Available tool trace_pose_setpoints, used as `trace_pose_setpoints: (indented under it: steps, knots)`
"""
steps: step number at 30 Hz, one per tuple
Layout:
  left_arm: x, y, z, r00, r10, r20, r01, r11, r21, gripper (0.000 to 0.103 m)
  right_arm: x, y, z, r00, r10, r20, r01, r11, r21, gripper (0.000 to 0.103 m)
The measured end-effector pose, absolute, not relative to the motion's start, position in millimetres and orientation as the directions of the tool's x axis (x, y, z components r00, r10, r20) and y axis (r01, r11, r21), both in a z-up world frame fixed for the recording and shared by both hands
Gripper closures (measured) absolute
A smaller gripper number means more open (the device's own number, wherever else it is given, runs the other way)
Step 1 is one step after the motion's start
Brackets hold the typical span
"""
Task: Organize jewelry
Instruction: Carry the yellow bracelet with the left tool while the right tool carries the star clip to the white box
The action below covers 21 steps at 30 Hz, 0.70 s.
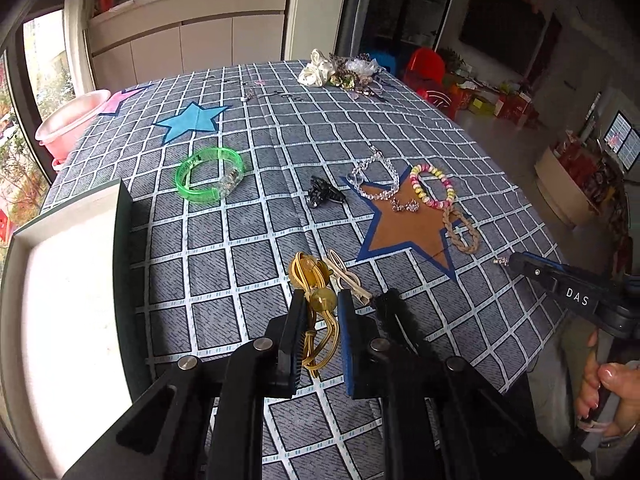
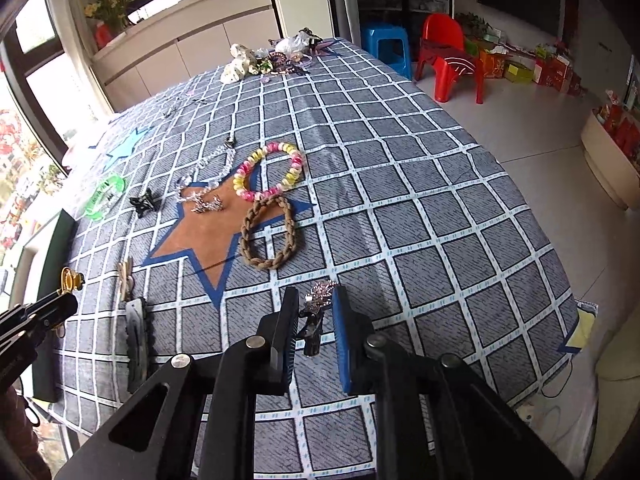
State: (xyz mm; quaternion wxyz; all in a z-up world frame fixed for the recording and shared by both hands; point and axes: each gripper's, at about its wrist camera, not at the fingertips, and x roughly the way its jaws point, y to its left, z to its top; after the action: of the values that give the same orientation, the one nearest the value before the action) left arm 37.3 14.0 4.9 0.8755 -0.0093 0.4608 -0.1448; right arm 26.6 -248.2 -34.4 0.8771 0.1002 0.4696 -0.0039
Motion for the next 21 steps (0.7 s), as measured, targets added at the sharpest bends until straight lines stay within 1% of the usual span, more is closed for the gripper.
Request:
trace_pose_setpoints:
  steps: [4, 9, 15, 21]
  knots:
    - [36, 37, 21, 0.574, -0.253, -0.779, 0.215, 0.964, -0.155, 0.08, 30, -230, -19, 0.574, 0.131, -0.808, 0.048, 0.98, 0.193, 0.085]
    - [35, 74, 31, 0.617, -0.201, -0.761, 0.153, 0.979, -0.135, 0.08, 38, -192, -1, 0.582, 0.191, -0.791, -0.047, 0.978, 0.201, 0.085]
    - [37, 131, 33, 0.652, -0.103, -0.751, 0.043, 0.994, -0.098, 0.08, 61, -134, 16, 0.564, 0.28, -0.777, -0.174, 0.96, 0.22, 0.085]
    - [48, 187, 20, 0.645, -0.002, -0.764, -0.08, 0.994, -0.07, 0.08, 87, -57, 32, 0.544, 0.364, -0.756, -0.325, 0.922, 0.211, 0.085]
